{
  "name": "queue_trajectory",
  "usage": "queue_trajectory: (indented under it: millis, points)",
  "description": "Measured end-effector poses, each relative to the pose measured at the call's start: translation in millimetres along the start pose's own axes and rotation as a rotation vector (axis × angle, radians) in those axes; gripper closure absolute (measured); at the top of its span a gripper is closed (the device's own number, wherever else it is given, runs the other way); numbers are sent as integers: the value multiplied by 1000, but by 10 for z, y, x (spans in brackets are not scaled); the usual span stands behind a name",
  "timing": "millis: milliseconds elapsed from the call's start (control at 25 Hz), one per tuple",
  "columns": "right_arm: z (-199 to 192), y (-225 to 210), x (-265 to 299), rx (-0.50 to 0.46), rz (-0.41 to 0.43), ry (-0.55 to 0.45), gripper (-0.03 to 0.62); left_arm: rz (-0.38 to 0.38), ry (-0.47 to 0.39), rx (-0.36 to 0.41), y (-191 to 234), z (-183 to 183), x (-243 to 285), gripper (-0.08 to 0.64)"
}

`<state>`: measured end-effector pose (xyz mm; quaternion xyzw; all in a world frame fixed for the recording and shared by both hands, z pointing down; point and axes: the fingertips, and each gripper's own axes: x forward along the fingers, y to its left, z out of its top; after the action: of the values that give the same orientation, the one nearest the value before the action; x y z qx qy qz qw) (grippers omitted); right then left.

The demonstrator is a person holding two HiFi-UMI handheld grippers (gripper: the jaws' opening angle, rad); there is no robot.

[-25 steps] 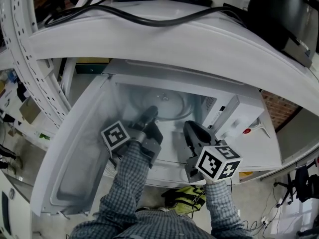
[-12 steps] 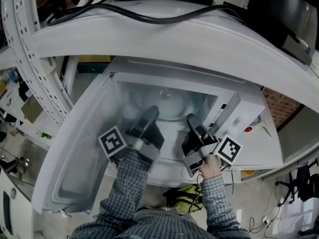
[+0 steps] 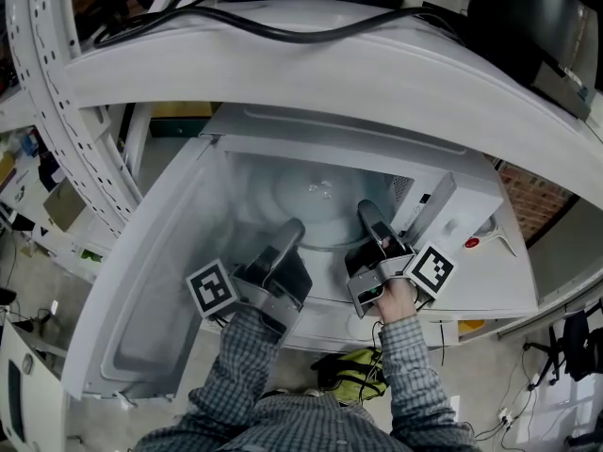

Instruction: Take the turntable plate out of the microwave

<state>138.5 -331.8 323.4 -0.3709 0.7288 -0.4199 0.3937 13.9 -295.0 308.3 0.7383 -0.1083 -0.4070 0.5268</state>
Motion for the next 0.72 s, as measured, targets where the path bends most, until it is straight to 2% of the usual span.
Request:
queue_trajectory:
  millis: [240,720]
  points:
    - [-91,25,-109,32,4,2,476,-10,11,16,-43,-107,-143,457]
    - [-266,285,-366,-28,27,32,477,-31,41,38,-227,-320,-411,457]
